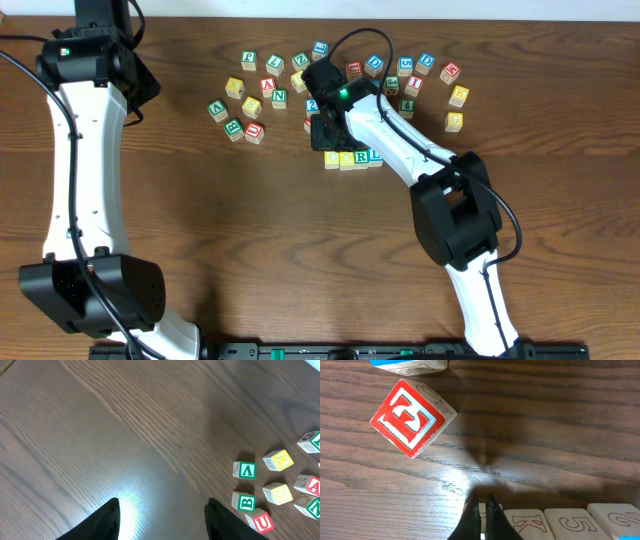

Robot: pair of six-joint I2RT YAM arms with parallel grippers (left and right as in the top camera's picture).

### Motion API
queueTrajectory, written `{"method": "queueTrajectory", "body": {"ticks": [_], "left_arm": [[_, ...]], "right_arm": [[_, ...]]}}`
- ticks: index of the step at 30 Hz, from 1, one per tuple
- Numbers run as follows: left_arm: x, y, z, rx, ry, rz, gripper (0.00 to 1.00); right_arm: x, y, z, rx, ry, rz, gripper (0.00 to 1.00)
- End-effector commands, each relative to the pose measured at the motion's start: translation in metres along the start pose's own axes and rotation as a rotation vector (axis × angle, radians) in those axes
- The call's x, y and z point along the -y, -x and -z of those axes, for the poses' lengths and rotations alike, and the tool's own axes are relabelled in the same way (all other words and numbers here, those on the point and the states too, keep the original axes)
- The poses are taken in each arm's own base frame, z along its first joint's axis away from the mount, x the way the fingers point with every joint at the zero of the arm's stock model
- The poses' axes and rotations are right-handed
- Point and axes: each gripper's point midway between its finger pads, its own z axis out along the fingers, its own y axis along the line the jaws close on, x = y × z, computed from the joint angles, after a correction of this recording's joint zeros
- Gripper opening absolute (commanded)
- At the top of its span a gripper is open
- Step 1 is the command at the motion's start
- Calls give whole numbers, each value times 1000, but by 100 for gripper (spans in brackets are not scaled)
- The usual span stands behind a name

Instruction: Spell out CORL

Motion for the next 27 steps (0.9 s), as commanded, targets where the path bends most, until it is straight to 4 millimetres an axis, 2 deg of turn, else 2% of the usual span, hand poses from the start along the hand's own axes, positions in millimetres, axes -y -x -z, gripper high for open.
{"method": "queueTrajectory", "body": {"ticks": [1, 7, 13, 17, 22, 25, 27], "left_arm": [[0, -6, -9, -24, 18, -1, 54], [0, -6, -9, -24, 18, -1, 54], [0, -6, -9, -24, 18, -1, 54], [0, -6, -9, -24, 18, -1, 54], [0, -6, -9, -24, 18, -1, 54], [0, -6, -9, -24, 18, -1, 53], [0, -6, -9, -24, 18, -1, 54]], "right_arm": [[1, -9, -10, -24, -22, 17, 1], [0, -8, -10, -18, -18, 26, 1], [-22, 9, 0, 45, 81, 187, 6], [-43, -2, 2, 7, 182, 285, 7], [-57, -19, 3, -22, 188, 320, 8], [-56, -25, 2, -40, 167, 302, 7], [-47, -24, 1, -37, 118, 273, 7]]}}
